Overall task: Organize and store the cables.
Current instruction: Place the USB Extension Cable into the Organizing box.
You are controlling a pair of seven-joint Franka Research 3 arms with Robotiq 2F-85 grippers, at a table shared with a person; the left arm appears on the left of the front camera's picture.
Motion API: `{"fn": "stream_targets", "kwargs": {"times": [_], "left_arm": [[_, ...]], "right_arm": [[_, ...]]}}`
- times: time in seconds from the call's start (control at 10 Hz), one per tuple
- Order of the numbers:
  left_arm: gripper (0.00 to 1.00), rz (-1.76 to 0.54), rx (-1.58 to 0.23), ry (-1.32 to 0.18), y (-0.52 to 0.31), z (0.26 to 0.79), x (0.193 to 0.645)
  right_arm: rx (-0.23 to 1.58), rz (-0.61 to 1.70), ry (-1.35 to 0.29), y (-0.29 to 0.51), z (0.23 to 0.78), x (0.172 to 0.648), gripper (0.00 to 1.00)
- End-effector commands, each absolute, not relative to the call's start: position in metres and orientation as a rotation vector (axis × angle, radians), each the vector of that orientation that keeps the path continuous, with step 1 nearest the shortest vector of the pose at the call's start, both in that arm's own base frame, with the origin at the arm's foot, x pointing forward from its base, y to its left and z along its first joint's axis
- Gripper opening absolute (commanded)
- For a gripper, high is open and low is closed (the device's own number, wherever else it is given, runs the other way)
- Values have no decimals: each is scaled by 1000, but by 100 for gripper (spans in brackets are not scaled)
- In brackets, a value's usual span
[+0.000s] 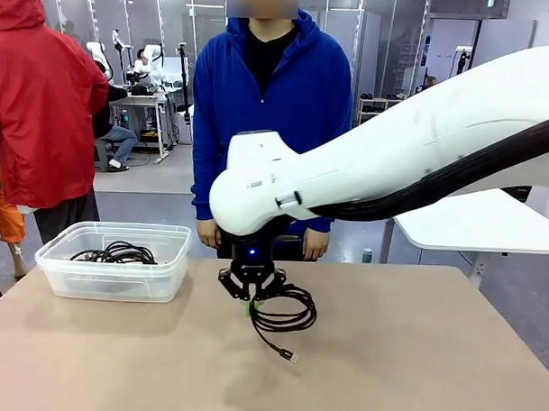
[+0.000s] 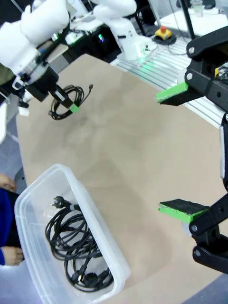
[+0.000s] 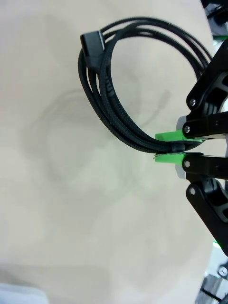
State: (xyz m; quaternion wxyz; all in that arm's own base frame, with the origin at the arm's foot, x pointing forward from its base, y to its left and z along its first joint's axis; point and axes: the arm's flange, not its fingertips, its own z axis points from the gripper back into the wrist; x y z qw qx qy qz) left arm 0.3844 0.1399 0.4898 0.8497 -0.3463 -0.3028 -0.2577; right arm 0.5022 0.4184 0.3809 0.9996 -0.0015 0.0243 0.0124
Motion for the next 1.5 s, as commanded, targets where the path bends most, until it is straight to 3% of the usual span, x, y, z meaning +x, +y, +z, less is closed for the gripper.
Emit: {"fn": "stream_targets", "kwargs": {"times": [0.0, 0.6, 0.7, 1.0, 1.1, 1.4], "left_arm": [[100, -517, -731, -660, 138, 491, 386], [100, -517, -731, -660, 138, 491, 386], [100, -517, -731, -660, 138, 491, 386], [100, -517, -731, -660, 138, 491, 386], [100, -517, -731, -660, 138, 491, 386], [100, -551, -689, -551, 105, 493, 384]], "right_arm": [[-55, 37, 20, 442, 372, 515, 11], [-12, 86, 72, 466, 335, 518, 11], [-8, 84, 68, 463, 334, 516, 25], [49, 91, 97, 456, 333, 511, 83], [48, 89, 82, 452, 337, 507, 97], [98, 149, -39, 404, 379, 486, 100]]}}
